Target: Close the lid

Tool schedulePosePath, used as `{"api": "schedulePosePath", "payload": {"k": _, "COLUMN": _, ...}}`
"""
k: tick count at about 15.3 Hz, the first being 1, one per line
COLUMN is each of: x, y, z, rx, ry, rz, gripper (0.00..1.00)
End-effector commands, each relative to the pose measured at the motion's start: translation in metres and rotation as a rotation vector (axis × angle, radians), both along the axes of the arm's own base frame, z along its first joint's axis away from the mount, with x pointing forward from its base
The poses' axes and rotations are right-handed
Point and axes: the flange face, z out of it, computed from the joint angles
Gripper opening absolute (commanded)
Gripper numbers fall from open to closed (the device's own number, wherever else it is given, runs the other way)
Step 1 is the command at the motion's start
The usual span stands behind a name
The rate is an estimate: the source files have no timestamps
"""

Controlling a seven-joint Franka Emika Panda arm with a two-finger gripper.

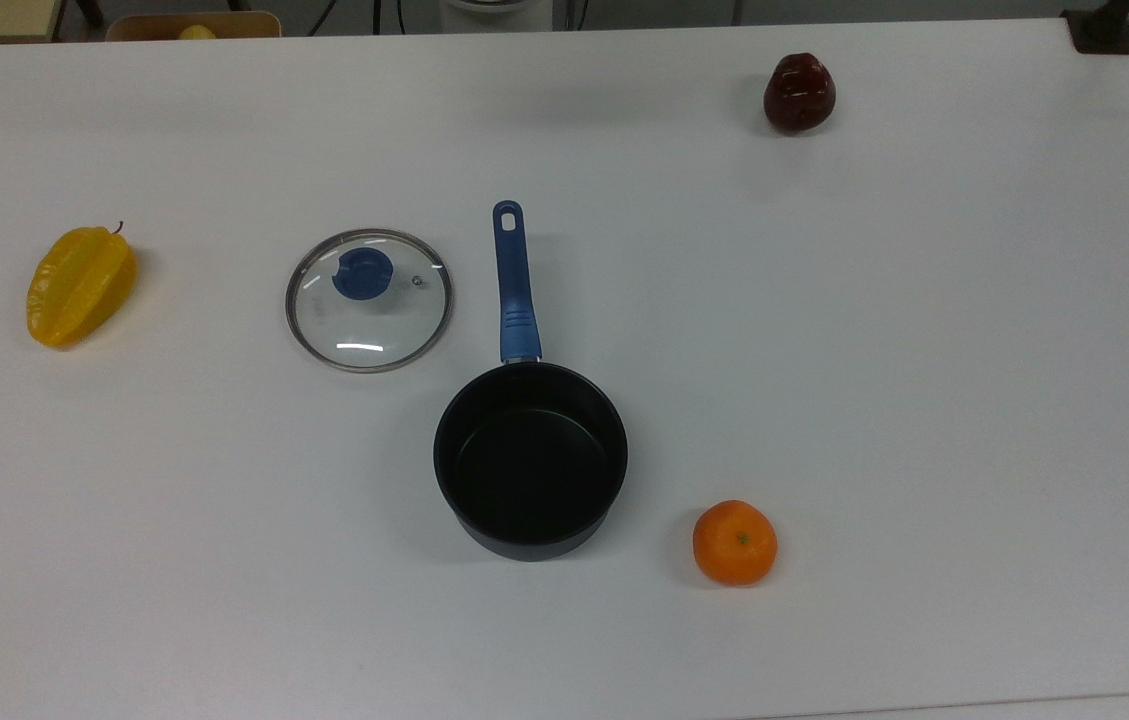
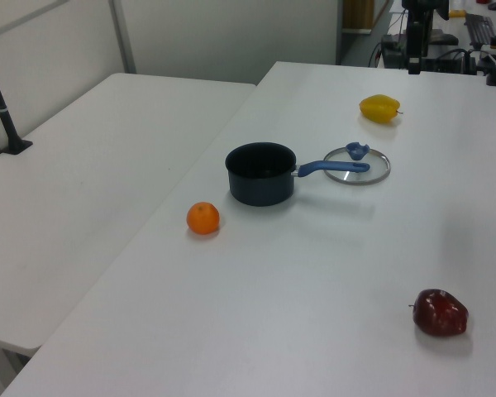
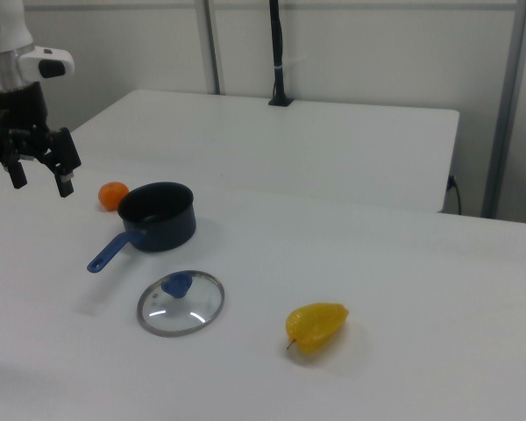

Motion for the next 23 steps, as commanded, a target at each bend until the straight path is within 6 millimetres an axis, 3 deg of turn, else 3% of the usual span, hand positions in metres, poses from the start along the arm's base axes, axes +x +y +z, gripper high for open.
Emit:
{"api": "schedulePosePath", "payload": {"k": 1, "x": 0.004, "y": 0.000, "z": -0.001, "rx": -0.014, "ry": -0.008, "rz": -0.001, "gripper": 1.00}}
{"api": "schedulePosePath", "payload": {"k": 7, "x": 0.004, "y": -0.013, "z": 0.004, "rx": 0.004, "ry": -0.030, "rz": -0.030, "gripper": 1.00}}
{"api": "schedulePosePath", "payload": {"k": 10, "x": 0.012, "y": -0.043, "z": 0.003, "rx": 0.009, "ry": -0.091, "rz": -0.070, "gripper": 1.00}}
{"api": "schedulePosePath", "payload": {"k": 13, "x": 0.006, "y": -0.056, "z": -0.029, "rx": 0.009, "ry": -0.035, "rz": -0.056, "gripper": 1.00}}
{"api": "schedulePosePath", "payload": {"k": 16, "x": 0.000, "y": -0.078, "z": -0.081, "rx": 0.011, "ry": -0.035, "rz": -0.098, "gripper": 1.00}}
{"api": "schedulePosePath", "payload": {"k": 19, "x": 0.008, "y": -0.092, "z": -0.129, "rx": 0.009, "ry": -0.115, "rz": -0.120, "gripper": 1.00}}
{"api": "schedulePosePath", "payload": {"k": 20, "x": 0.012, "y": -0.095, "z": -0.157, "rx": 0.008, "ry": -0.147, "rz": -0.125, "gripper": 1.00}}
{"api": "schedulePosePath", "payload": {"k": 23, "x": 0.029, "y": -0.112, "z": -0.197, "rx": -0.003, "ry": -0.207, "rz": -0.149, "gripper": 1.00}}
